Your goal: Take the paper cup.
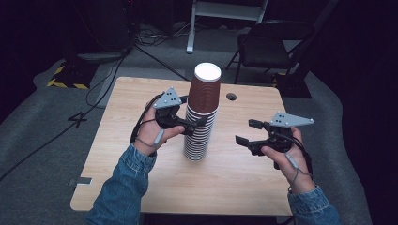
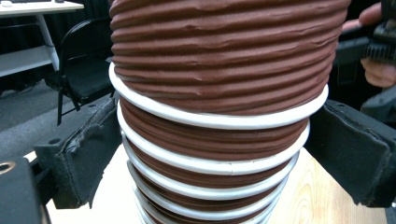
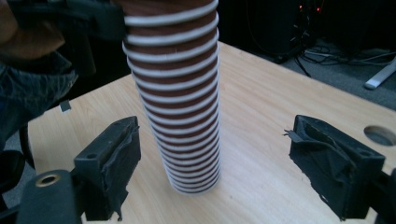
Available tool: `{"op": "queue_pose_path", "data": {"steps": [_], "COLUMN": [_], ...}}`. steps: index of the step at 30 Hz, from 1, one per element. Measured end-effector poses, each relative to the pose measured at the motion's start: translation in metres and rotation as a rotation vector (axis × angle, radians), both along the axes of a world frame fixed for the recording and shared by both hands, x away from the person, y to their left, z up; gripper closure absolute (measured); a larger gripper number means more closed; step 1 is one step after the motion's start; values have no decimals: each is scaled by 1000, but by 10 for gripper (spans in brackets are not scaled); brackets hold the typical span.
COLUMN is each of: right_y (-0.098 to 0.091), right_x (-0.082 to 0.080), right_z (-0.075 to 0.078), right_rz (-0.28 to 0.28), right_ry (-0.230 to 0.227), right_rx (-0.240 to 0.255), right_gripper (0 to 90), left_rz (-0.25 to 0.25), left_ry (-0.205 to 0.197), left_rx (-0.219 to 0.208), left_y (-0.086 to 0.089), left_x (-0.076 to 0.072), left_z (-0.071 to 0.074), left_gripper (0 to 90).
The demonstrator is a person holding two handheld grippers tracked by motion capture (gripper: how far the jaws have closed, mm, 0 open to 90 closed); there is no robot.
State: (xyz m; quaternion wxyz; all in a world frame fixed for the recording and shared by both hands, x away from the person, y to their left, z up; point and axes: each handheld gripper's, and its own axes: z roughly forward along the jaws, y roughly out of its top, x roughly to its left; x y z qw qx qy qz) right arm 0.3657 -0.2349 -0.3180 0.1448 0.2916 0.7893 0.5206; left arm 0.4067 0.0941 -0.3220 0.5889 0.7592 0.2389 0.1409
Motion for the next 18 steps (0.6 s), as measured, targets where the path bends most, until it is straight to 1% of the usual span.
{"op": "queue_pose_path", "data": {"steps": [1, 2, 3, 4, 5, 6, 7, 8, 11, 12, 14, 18], "right_y": [3, 3, 8, 8, 10, 14, 20, 20, 32, 35, 41, 51], "right_x": [1, 1, 4, 4, 5, 7, 10, 10, 16, 18, 21, 24], "right_z": [5, 5, 14, 14, 18, 24, 36, 36, 55, 60, 68, 82], "right_rz": [1, 1, 7, 7, 12, 17, 24, 24, 36, 37, 28, 18], "right_ry": [-5, -5, -16, -16, -22, -29, -43, -43, -58, -64, -61, -76], "right_rx": [1, 1, 2, 2, 5, 7, 8, 8, 7, 4, -2, 7], "right_gripper": [168, 168, 164, 164, 164, 163, 160, 160, 158, 158, 156, 156], "left_rz": [0, 0, 0, 0, -2, -3, -3, -4, -4, -4, -5, -9], "left_ry": [0, 0, -2, -2, -2, -2, -6, -5, -4, -3, -2, -3], "left_rx": [1, 1, 0, 0, -1, -3, -1, -1, -1, 1, 2, -4], "left_y": [0, 0, 0, 0, 0, 0, 0, 0, 0, 1, 0, 1], "left_x": [0, 0, 0, 0, 0, 1, 1, 1, 1, 1, 1, 2], "left_z": [0, 0, 0, 0, 0, 0, -1, -1, 0, 0, 0, -1], "left_gripper": [53, 53, 54, 53, 53, 53, 53, 53, 54, 54, 54, 54]}}
